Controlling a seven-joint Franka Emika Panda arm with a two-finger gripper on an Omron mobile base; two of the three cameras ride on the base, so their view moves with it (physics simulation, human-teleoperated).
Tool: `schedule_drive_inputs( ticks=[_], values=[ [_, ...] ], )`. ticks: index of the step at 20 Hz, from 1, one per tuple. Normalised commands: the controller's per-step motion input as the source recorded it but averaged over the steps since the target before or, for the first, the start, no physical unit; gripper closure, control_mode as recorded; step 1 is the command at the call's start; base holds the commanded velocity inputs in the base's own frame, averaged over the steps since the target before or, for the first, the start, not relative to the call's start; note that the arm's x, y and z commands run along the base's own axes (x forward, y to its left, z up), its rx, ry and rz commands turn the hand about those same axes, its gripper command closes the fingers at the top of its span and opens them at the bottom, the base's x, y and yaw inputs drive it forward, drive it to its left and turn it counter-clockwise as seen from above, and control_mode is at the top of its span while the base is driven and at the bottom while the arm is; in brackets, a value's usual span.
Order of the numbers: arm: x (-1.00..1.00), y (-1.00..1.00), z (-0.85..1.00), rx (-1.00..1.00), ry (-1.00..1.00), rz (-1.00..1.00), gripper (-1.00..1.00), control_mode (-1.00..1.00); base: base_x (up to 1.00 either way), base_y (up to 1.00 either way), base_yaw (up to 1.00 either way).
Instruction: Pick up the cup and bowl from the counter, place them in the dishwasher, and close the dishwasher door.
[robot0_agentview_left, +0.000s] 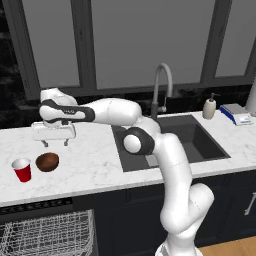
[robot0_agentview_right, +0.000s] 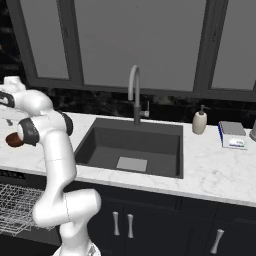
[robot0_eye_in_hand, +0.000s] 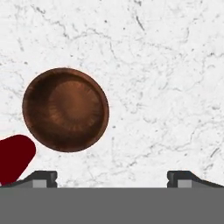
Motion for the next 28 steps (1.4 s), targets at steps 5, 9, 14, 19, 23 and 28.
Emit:
schedule_drive_inputs(
  ticks=[5,9,14,19,23,28],
  values=[
    [0.25,-0.02,-0.3,0.25,-0.22,0.0,-1.0,-1.0,0.0,0.0,0.0],
    [0.12,0.0,-0.42,0.0,-0.11,0.17,-1.0,-1.0,0.0,0.0,0.0],
    [0.0,0.0,-0.29,0.0,0.01,0.13,-1.0,-1.0,0.0,0.0,0.0],
    [0.0,0.0,-0.23,0.0,0.0,0.12,-1.0,-1.0,0.0,0.0,0.0],
    [0.0,0.19,-0.1,-0.02,0.01,0.08,-1.0,-1.0,0.0,0.0,0.0],
    [0.0,0.28,-0.16,0.0,0.0,0.05,-1.0,-1.0,0.0,0.0,0.0]
  ],
)
